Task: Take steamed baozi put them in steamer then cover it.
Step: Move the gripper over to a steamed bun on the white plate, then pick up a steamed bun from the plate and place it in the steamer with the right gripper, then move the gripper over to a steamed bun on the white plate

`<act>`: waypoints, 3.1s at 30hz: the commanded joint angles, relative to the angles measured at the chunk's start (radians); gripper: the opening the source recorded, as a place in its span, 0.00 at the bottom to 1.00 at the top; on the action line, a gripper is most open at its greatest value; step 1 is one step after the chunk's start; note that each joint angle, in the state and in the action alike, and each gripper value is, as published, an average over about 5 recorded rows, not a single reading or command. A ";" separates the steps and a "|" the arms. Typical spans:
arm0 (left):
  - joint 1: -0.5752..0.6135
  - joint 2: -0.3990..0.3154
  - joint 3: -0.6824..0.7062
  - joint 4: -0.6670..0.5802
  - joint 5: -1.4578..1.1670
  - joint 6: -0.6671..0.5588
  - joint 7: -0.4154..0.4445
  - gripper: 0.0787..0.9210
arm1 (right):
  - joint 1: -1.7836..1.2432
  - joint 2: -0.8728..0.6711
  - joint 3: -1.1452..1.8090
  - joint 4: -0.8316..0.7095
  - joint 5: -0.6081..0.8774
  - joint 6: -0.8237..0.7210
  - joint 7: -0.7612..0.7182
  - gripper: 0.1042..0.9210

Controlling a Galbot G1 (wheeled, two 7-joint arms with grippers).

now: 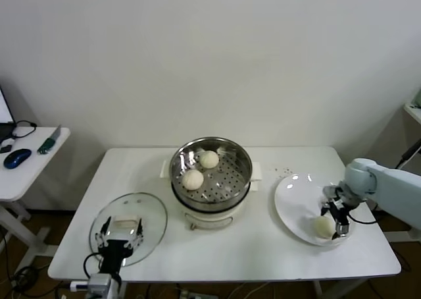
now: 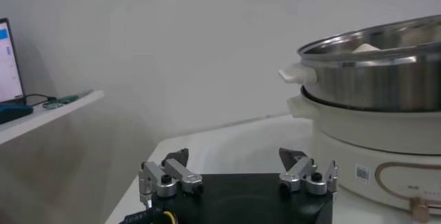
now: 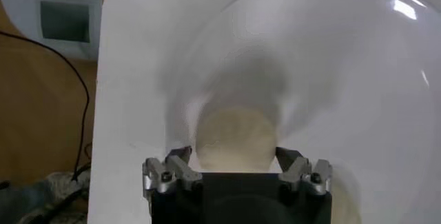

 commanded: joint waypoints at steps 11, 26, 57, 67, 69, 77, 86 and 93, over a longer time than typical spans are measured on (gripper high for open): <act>0.010 0.005 -0.006 -0.009 -0.001 -0.001 0.000 0.88 | 0.124 0.041 -0.077 -0.029 0.013 0.110 -0.022 0.74; 0.026 0.008 0.013 -0.020 0.026 -0.002 0.005 0.88 | 0.682 0.382 -0.292 0.005 -0.063 0.645 -0.072 0.72; 0.039 0.049 0.022 -0.042 0.031 0.022 -0.004 0.88 | 0.357 0.858 -0.212 -0.050 -0.234 0.742 -0.074 0.73; 0.031 0.051 0.027 -0.033 0.031 0.023 -0.004 0.88 | 0.352 0.851 -0.214 -0.052 -0.235 0.747 -0.060 0.74; 0.030 0.050 0.029 -0.033 0.032 0.023 -0.004 0.88 | 0.354 0.850 -0.212 -0.052 -0.234 0.744 -0.058 0.74; 0.032 0.047 0.031 -0.034 0.035 0.022 -0.005 0.88 | 0.377 0.823 -0.193 -0.043 -0.230 0.734 -0.059 0.85; 0.039 0.046 0.034 -0.036 0.037 0.018 -0.005 0.88 | 0.462 0.725 -0.166 -0.042 -0.179 0.719 -0.065 0.88; 0.040 0.048 0.041 -0.037 0.040 0.015 -0.004 0.88 | 0.552 0.547 -0.222 -0.038 -0.045 0.600 -0.032 0.88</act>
